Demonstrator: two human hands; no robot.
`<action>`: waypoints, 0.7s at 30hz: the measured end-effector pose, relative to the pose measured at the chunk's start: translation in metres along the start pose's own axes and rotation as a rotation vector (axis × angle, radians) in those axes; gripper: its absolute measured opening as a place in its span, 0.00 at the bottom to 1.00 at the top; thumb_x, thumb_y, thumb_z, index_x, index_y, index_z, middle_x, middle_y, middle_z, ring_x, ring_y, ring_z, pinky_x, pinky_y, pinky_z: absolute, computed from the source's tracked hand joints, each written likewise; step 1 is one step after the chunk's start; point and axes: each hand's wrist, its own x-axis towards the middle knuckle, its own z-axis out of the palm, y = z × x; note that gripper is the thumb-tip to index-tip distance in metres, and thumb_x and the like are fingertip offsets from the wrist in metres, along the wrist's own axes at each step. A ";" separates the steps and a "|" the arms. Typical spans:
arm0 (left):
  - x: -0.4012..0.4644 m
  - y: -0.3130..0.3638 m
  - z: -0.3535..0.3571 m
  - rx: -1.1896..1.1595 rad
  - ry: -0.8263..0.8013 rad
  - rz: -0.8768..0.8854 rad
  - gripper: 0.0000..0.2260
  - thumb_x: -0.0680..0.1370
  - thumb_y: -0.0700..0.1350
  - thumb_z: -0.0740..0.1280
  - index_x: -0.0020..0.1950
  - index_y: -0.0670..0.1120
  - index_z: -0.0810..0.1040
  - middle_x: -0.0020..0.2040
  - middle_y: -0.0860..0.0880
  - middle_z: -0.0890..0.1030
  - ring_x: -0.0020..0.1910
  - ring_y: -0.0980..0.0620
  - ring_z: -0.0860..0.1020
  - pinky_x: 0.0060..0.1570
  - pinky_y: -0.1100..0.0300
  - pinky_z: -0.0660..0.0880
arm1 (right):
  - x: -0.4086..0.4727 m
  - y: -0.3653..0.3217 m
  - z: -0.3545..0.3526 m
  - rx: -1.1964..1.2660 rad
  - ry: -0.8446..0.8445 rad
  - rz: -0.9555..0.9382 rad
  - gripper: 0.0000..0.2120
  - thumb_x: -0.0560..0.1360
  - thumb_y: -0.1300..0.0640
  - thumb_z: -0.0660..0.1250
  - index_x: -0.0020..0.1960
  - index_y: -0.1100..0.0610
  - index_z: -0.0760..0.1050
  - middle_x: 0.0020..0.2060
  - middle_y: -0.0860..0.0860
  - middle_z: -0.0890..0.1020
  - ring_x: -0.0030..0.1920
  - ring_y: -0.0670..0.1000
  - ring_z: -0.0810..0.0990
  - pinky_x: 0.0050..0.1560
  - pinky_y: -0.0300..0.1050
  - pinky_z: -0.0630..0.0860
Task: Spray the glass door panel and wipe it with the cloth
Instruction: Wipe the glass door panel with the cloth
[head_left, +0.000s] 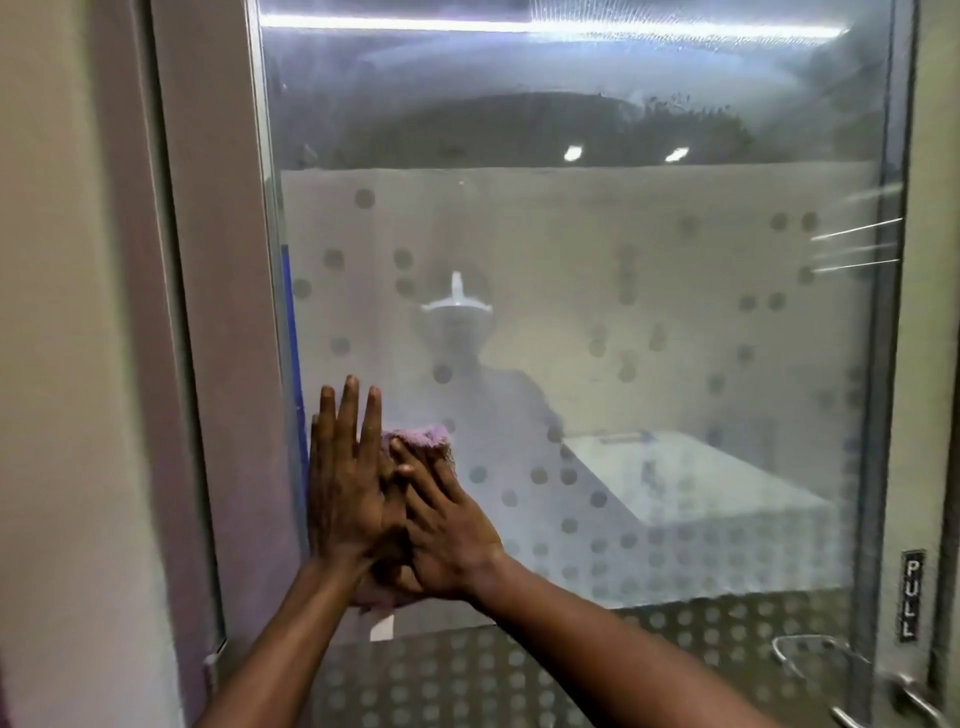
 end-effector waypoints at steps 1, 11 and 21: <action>-0.004 -0.002 0.001 0.028 -0.055 0.038 0.33 0.78 0.50 0.56 0.83 0.44 0.55 0.84 0.42 0.54 0.84 0.41 0.48 0.80 0.39 0.54 | -0.009 -0.003 0.006 -0.005 -0.032 -0.034 0.40 0.78 0.37 0.58 0.82 0.58 0.56 0.83 0.60 0.55 0.83 0.63 0.45 0.82 0.65 0.50; 0.031 -0.029 -0.013 0.116 0.001 -0.083 0.32 0.82 0.58 0.52 0.83 0.44 0.55 0.84 0.43 0.54 0.83 0.41 0.51 0.81 0.42 0.53 | 0.078 0.091 -0.048 0.034 0.113 -0.282 0.35 0.77 0.38 0.65 0.79 0.53 0.67 0.80 0.64 0.61 0.82 0.66 0.54 0.80 0.69 0.50; 0.027 -0.029 -0.005 0.092 -0.013 -0.068 0.36 0.83 0.63 0.45 0.83 0.40 0.51 0.83 0.38 0.52 0.83 0.38 0.49 0.81 0.39 0.53 | 0.187 0.155 -0.110 -0.079 0.256 0.366 0.38 0.79 0.32 0.53 0.83 0.51 0.57 0.82 0.66 0.54 0.82 0.68 0.51 0.79 0.70 0.48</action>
